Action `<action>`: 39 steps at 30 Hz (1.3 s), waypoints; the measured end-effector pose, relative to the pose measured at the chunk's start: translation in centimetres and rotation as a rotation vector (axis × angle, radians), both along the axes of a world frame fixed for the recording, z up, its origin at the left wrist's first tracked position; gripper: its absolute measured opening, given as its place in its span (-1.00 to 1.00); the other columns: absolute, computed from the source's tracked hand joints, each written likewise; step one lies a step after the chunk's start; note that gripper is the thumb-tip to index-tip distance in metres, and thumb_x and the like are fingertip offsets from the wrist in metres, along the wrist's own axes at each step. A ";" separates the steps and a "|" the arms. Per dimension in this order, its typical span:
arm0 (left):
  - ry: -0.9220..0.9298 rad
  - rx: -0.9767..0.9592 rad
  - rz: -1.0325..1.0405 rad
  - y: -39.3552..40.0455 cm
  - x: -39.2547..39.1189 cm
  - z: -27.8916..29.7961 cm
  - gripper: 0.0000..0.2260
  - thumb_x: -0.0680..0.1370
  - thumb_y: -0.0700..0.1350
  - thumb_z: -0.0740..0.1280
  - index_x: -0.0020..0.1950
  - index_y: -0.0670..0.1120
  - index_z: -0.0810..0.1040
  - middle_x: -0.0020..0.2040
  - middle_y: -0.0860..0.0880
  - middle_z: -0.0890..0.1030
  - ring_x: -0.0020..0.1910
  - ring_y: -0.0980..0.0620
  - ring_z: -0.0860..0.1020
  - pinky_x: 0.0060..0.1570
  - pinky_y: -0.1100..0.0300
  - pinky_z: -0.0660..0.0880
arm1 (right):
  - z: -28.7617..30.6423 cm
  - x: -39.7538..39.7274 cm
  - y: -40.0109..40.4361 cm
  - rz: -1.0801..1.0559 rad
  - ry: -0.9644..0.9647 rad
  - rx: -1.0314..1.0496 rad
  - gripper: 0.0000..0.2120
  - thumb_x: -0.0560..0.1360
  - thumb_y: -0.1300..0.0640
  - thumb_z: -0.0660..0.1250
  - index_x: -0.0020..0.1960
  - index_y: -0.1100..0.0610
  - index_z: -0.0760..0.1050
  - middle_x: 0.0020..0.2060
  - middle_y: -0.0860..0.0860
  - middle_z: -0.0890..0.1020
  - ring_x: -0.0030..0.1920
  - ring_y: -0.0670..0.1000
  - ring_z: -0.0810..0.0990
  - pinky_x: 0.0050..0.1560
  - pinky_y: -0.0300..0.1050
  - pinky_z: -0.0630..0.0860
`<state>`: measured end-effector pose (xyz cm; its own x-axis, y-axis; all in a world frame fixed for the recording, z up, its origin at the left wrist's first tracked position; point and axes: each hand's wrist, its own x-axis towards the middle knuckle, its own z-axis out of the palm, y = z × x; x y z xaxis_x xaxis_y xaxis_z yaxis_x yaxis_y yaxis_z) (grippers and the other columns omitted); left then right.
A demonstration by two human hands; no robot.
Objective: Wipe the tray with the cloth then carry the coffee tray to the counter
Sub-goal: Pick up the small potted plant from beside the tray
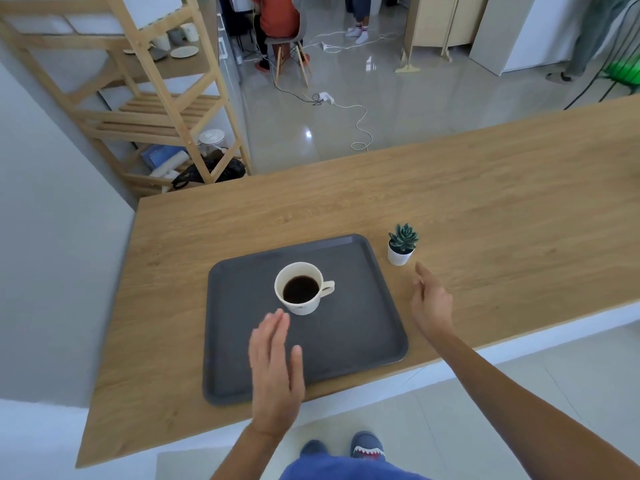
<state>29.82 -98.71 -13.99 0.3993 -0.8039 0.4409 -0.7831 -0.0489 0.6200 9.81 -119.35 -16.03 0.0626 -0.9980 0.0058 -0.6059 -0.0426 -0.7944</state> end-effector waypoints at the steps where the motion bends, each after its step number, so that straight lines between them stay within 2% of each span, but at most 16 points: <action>1: 0.031 0.007 -0.129 -1.1 -1.8 0.2 -0.58 0.59 -0.18 0.17 0.46 -0.14 0.28 0.43 -0.05 0.34 0.45 0.01 0.27 0.43 0.07 0.22 | 0.3 -0.4 -0.8 -0.027 -0.012 0.017 -0.61 0.62 0.23 0.10 0.44 0.18 0.35 0.30 0.09 0.55 0.23 0.14 0.56 0.23 -0.07 0.42; 4: 0.253 0.102 -0.305 -6.3 -6.1 1.6 -0.62 0.63 -0.18 0.13 0.47 -0.10 0.29 0.43 0.08 0.33 0.44 0.18 0.26 0.41 0.29 0.18 | 0.8 -1.5 -3.4 -0.044 -0.027 0.063 -0.61 0.61 0.24 0.12 0.42 0.16 0.37 0.30 0.07 0.56 0.31 0.09 0.53 0.35 -0.04 0.38; 8: 0.658 0.245 -0.233 -15.3 -9.2 2.2 -0.63 0.64 -0.16 0.12 0.46 -0.09 0.30 0.38 0.11 0.36 0.38 0.22 0.31 0.38 0.29 0.21 | 0.5 -2.0 -6.3 0.001 -0.138 0.160 -0.61 0.61 0.21 0.09 0.43 0.10 0.36 0.28 0.06 0.58 0.28 0.05 0.54 0.38 0.05 0.40; 10: 0.905 0.323 -0.148 -18.6 -10.2 2.9 -0.74 0.64 -0.14 0.10 0.27 0.07 0.44 0.19 0.18 0.43 0.17 0.27 0.40 0.25 0.28 0.30 | -0.1 -2.1 -7.4 0.036 -0.218 0.224 -0.60 0.62 0.23 0.07 0.43 0.09 0.36 0.26 0.04 0.58 0.24 0.01 0.56 0.36 0.09 0.42; 11: 0.976 0.331 -0.118 -20.0 -10.5 2.8 -0.78 0.64 -0.13 0.09 0.07 0.15 0.45 0.04 0.21 0.42 0.02 0.30 0.40 0.13 0.29 0.32 | -0.6 -2.1 -7.8 0.056 -0.253 0.266 -0.60 0.62 0.24 0.07 0.43 0.08 0.36 0.23 0.01 0.58 0.22 -0.01 0.57 0.37 0.09 0.42; 12: 1.030 0.341 -0.080 -21.3 -10.6 2.3 -0.79 0.64 -0.12 0.09 -0.02 0.17 0.42 -0.02 0.24 0.39 -0.05 0.31 0.38 0.09 0.29 0.31 | -1.2 -2.2 -8.3 0.072 -0.275 0.300 -0.60 0.61 0.24 0.07 0.43 0.07 0.37 0.20 -0.03 0.58 0.22 -0.03 0.57 0.37 0.09 0.42; 13: 1.086 0.355 -0.050 -22.1 -10.7 1.7 -0.83 0.64 -0.08 0.10 0.05 0.15 0.44 0.04 0.25 0.41 0.03 0.32 0.39 0.18 0.26 0.31 | -1.8 -2.3 -8.7 0.089 -0.290 0.319 -0.60 0.61 0.23 0.08 0.42 0.05 0.37 0.17 -0.08 0.58 0.23 -0.05 0.57 0.38 0.08 0.42; 15: 1.205 0.376 -0.020 -23.4 -10.8 0.4 -0.59 0.58 0.05 0.14 0.39 -0.06 0.39 0.38 0.10 0.42 0.35 0.16 0.36 0.41 0.10 0.23 | -2.5 -2.4 -9.0 0.121 -0.323 0.343 -0.60 0.61 0.23 0.08 0.41 0.03 0.39 0.16 -0.11 0.58 0.24 -0.07 0.56 0.37 0.08 0.42; 16: 1.250 0.376 -0.009 -23.9 -10.7 -0.6 -0.51 0.55 0.08 0.14 0.43 -0.10 0.33 0.44 0.03 0.39 0.41 0.11 0.33 0.43 0.06 0.22 | -2.6 -2.5 -9.1 0.133 -0.346 0.352 -0.60 0.61 0.24 0.07 0.41 0.03 0.39 0.18 -0.10 0.58 0.25 -0.07 0.56 0.37 0.07 0.43; 18: 1.261 0.377 -0.008 -24.4 -10.8 -1.5 -0.58 0.55 0.07 0.11 0.35 -0.04 0.45 0.37 0.04 0.47 0.37 0.12 0.37 0.36 0.10 0.23 | -2.4 -2.5 -9.1 0.158 -0.391 0.370 -0.59 0.62 0.28 0.05 0.40 0.03 0.41 0.23 -0.06 0.59 0.24 -0.09 0.57 0.35 0.01 0.45; 20: 1.265 0.396 -0.029 -24.7 -11.3 -1.3 -0.68 0.58 0.04 0.08 0.15 0.07 0.58 0.24 0.13 0.54 0.29 0.17 0.41 0.28 0.13 0.25 | -2.2 -2.6 -9.3 0.172 -0.415 0.384 -0.57 0.61 0.29 0.04 0.38 -0.01 0.43 0.23 -0.07 0.60 0.23 -0.11 0.58 0.34 -0.03 0.46; 23: 1.280 0.379 -0.044 -25.1 -11.9 -0.9 -0.72 0.59 0.03 0.07 0.00 0.14 0.59 0.17 0.16 0.55 0.23 0.19 0.42 0.25 0.12 0.26 | -1.2 -2.6 -9.7 0.186 -0.443 0.390 -0.57 0.62 0.30 0.02 0.40 0.04 0.41 0.24 -0.06 0.58 0.25 -0.09 0.56 0.35 -0.06 0.44; 28: 1.279 0.358 -0.038 -27.1 -10.0 1.8 -0.57 0.55 0.17 0.08 0.33 0.05 0.48 0.36 0.08 0.45 0.35 0.10 0.37 0.32 0.07 0.24 | 2.9 -1.1 -11.2 0.255 -0.505 0.362 -0.58 0.64 0.32 -0.02 0.46 0.13 0.31 0.24 -0.04 0.52 0.25 -0.08 0.51 0.29 -0.17 0.42; 34: 1.256 0.241 -0.036 -28.6 -3.3 6.5 -0.74 0.53 0.09 0.09 -0.01 0.08 0.55 0.20 0.06 0.55 0.26 0.04 0.43 0.17 0.10 0.24 | 8.1 5.4 -12.8 0.388 -0.525 0.318 -0.57 0.64 0.33 -0.06 0.46 0.15 0.29 0.24 -0.07 0.47 0.21 -0.06 0.49 0.32 -0.13 0.40; 36: 1.247 0.201 -0.001 -28.2 -0.3 7.5 -0.75 0.50 0.11 0.12 -0.08 0.08 0.55 0.15 0.07 0.56 0.26 0.03 0.43 0.21 0.06 0.25 | 9.2 8.4 -13.0 0.450 -0.521 0.315 -0.56 0.64 0.34 -0.09 0.47 0.16 0.27 0.24 -0.07 0.45 0.21 -0.06 0.48 0.34 -0.10 0.38; 39: 1.242 0.131 0.033 -26.8 4.4 8.7 -0.76 0.59 0.03 0.08 -0.10 0.08 0.53 0.03 0.11 0.55 0.23 0.06 0.43 0.30 0.06 0.23 | 10.0 13.7 -12.9 0.519 -0.507 0.318 -0.57 0.65 0.33 -0.07 0.47 0.17 0.28 0.23 -0.04 0.47 0.23 -0.02 0.49 0.28 -0.14 0.40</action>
